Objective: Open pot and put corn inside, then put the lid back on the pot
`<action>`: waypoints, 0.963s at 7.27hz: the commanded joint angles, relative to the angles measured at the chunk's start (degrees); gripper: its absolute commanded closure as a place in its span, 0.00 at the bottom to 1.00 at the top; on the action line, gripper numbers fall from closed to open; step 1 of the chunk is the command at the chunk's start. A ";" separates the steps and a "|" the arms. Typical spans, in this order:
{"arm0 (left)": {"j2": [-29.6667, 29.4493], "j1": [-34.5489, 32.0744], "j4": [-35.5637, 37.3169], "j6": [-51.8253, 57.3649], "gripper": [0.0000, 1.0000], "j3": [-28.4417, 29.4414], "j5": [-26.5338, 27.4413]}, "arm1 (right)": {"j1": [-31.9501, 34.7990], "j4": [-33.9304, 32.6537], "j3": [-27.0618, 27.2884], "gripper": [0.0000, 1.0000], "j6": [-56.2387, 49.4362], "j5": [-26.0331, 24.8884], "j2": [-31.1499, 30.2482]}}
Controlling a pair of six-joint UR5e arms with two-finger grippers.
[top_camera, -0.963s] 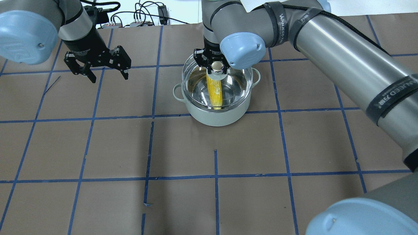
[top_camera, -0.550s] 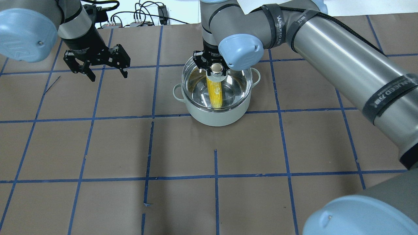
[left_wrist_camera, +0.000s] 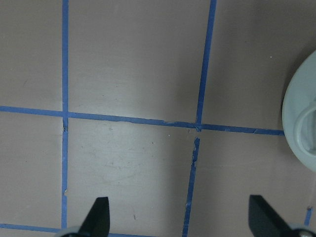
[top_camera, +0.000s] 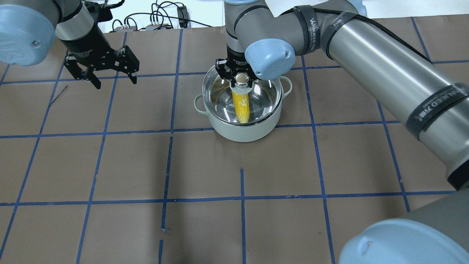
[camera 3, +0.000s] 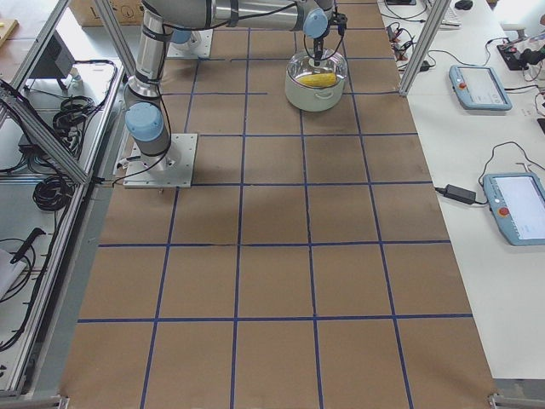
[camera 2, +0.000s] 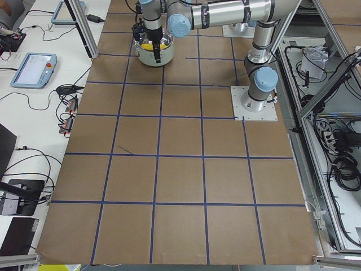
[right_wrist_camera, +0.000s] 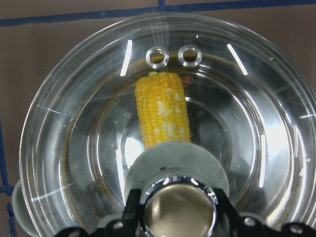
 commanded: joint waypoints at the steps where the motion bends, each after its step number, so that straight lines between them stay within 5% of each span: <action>1: 0.10 0.05 -0.01 0.00 0.00 0.07 -0.17 | -0.04 0.39 0.22 0.83 -0.01 0.05 0.02; 5: 0.19 0.05 -0.01 0.00 0.00 0.07 0.44 | -0.04 2.59 -0.04 0.81 -0.01 0.05 -0.07; 7: 0.28 0.05 -0.01 0.00 0.00 -0.10 0.44 | -0.04 2.50 -0.13 0.46 -0.53 -0.13 0.02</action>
